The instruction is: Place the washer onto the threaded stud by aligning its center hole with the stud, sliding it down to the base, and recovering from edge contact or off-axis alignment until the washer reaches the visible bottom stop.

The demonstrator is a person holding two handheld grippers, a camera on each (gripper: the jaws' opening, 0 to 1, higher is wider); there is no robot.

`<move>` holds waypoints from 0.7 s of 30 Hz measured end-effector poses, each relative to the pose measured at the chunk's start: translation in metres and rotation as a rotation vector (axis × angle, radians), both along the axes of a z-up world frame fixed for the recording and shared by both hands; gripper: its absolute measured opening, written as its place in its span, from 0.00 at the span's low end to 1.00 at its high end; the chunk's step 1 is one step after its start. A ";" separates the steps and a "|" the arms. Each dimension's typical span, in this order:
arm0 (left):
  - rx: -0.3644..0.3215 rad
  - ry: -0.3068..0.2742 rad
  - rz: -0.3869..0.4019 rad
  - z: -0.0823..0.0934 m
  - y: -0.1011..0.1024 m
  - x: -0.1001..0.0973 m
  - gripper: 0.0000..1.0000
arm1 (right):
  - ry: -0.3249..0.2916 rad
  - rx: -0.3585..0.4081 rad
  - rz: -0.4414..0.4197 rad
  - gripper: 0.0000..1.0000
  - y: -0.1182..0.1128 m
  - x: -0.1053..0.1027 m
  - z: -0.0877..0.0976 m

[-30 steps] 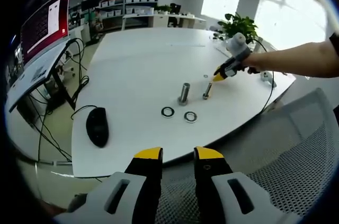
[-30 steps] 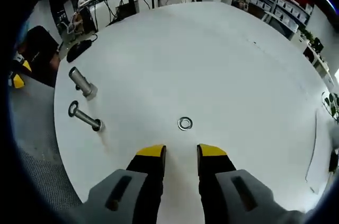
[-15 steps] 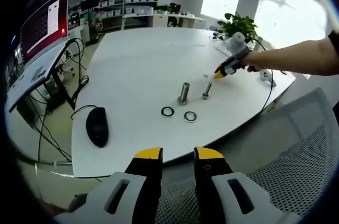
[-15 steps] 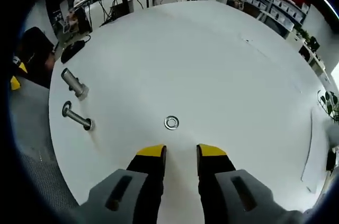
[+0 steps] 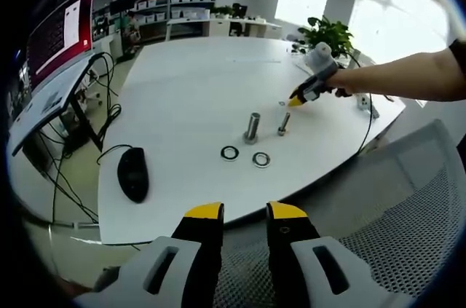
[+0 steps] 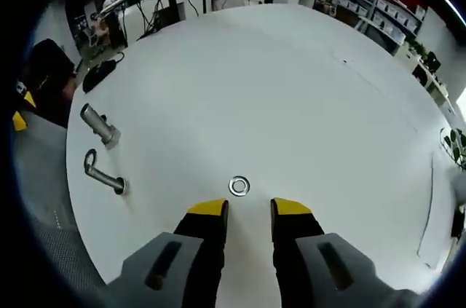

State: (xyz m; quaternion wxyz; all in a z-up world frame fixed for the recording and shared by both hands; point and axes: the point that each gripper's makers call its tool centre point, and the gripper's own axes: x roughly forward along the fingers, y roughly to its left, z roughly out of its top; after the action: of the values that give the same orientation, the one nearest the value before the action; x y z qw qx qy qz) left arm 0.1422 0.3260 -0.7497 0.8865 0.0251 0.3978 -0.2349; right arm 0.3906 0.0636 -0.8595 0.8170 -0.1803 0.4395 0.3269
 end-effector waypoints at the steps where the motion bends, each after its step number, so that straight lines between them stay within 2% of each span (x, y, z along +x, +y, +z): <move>1: -0.001 0.000 0.004 0.000 0.000 0.000 0.21 | -0.005 0.013 0.004 0.26 0.002 0.000 0.001; 5: 0.000 0.002 0.002 0.000 0.000 0.000 0.21 | 0.010 -0.006 0.024 0.26 0.005 -0.009 -0.007; 6: 0.001 0.002 0.001 0.000 0.001 0.000 0.21 | -0.013 0.013 0.016 0.26 0.006 -0.006 -0.004; 13: -0.001 0.002 0.003 0.000 0.000 0.001 0.21 | -0.014 0.017 0.016 0.24 0.006 -0.006 -0.008; 21: -0.003 -0.002 0.010 0.000 0.001 0.001 0.21 | -0.017 0.018 0.014 0.16 0.008 -0.003 -0.008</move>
State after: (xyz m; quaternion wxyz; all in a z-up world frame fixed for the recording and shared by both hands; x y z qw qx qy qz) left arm 0.1429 0.3265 -0.7496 0.8882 0.0219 0.3965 -0.2309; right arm 0.3877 0.0719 -0.8671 0.8201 -0.1786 0.4282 0.3349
